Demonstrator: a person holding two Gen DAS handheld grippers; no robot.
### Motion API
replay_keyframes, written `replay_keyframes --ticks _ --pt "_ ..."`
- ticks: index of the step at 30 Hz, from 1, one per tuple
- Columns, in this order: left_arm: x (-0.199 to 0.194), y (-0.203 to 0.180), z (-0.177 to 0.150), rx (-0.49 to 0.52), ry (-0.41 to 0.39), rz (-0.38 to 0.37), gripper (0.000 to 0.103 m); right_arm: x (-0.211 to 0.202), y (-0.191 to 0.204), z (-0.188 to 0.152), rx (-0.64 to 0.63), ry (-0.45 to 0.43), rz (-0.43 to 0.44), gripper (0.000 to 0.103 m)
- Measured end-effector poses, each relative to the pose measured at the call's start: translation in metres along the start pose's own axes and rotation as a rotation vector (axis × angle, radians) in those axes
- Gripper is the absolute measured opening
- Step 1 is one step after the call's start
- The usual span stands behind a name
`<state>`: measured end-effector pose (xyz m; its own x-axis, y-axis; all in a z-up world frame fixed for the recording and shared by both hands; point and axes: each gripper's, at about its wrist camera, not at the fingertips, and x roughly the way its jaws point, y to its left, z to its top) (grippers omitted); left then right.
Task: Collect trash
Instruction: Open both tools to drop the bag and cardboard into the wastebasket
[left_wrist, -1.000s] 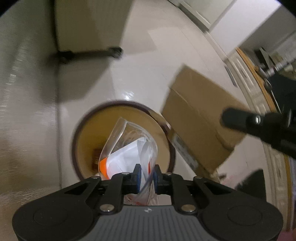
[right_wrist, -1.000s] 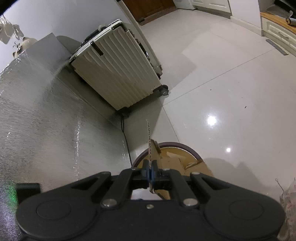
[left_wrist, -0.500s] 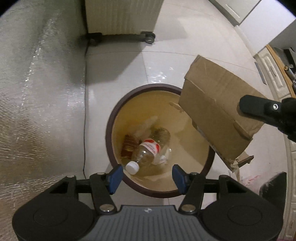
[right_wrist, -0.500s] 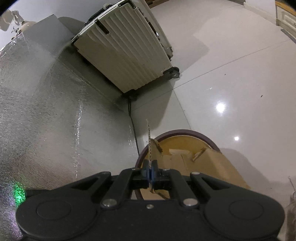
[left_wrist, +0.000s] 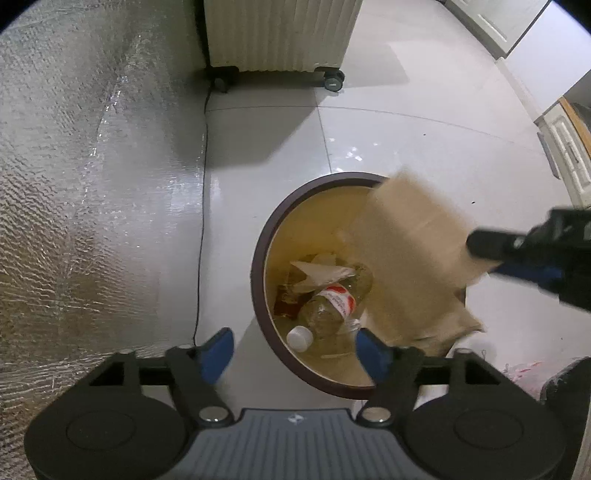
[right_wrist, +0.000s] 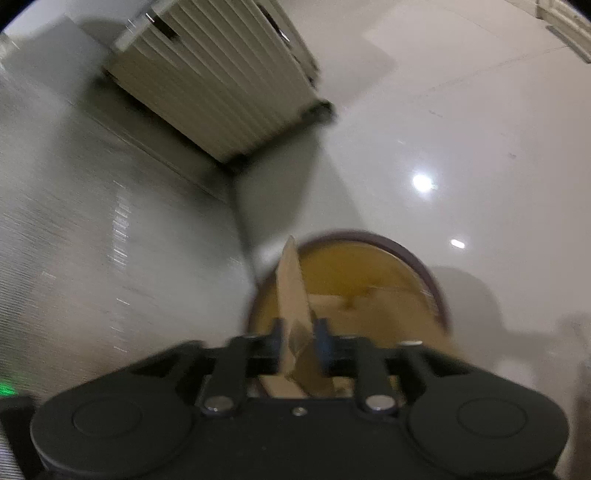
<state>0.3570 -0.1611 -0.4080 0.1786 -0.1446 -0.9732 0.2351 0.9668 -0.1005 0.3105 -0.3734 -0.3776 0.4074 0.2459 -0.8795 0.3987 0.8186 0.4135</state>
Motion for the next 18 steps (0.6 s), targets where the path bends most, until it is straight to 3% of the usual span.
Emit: replay_keyframes --ticks 6,13,18 --pt "0.003 0.0013 -0.0004 -0.009 0.004 0.01 0.08 0.0071 -0.0042 -0.004 -0.059 0.051 -0.133 0.036" --pt "0.0011 0.0016 -0.0022 -0.011 -0.001 0.02 0.081 0.0077 -0.0008 -0.0077 -0.095 0.084 -0.151 0.036" --pt "-0.0016 0.0044 -0.0041 -0.025 -0.004 0.031 0.088 0.0019 -0.0024 -0.0085 -0.115 0.086 -0.163 0.036"
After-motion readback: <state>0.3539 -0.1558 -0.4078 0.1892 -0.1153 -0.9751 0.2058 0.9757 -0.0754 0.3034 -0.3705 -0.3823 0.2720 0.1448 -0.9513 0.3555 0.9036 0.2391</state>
